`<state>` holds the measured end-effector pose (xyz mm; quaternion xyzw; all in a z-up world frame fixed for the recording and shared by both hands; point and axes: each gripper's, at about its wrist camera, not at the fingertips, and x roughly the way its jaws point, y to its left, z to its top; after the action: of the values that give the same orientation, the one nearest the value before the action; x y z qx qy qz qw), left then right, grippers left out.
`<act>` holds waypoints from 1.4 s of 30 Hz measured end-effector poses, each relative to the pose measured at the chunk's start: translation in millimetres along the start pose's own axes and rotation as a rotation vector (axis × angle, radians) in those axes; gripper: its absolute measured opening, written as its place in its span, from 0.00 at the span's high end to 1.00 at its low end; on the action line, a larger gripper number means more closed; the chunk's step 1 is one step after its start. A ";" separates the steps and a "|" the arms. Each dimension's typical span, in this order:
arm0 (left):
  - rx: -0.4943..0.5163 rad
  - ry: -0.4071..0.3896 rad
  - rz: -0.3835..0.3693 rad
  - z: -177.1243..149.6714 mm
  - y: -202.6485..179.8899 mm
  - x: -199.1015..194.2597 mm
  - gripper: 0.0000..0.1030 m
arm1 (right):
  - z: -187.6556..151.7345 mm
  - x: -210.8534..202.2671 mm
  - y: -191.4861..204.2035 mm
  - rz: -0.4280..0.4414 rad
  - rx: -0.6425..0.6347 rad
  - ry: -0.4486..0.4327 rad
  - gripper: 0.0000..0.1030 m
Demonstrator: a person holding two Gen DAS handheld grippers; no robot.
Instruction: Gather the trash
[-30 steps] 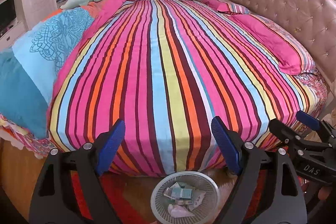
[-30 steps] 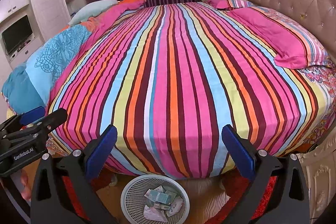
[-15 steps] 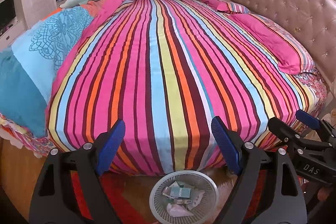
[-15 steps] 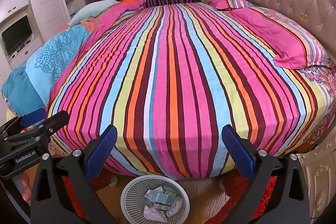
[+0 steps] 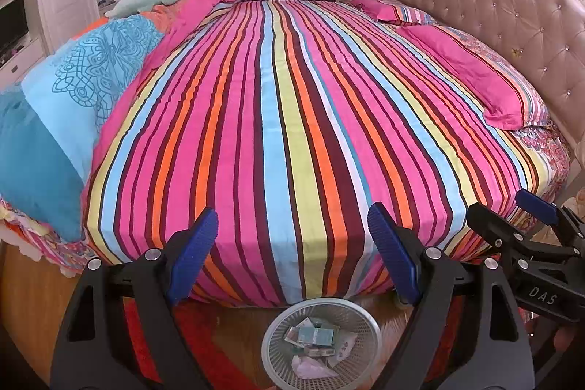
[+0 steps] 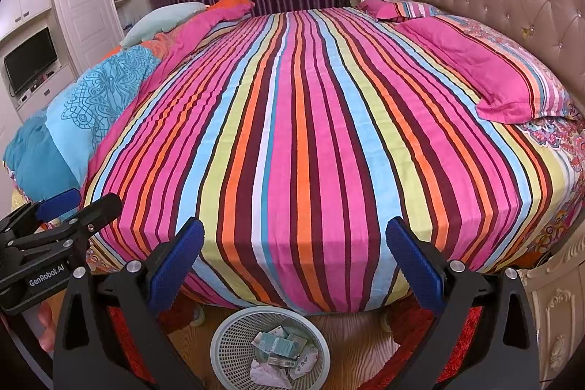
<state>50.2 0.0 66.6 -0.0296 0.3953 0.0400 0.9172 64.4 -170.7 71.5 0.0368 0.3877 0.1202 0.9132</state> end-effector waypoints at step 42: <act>-0.033 -0.030 0.058 3.2 7.7 -5.8 0.21 | -0.1 -0.5 4.8 0.006 0.001 -0.004 0.07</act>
<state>47.8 7.6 72.8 -0.0328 0.3813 0.0735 0.9209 63.0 -166.2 72.6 0.0388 0.3857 0.1228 0.9136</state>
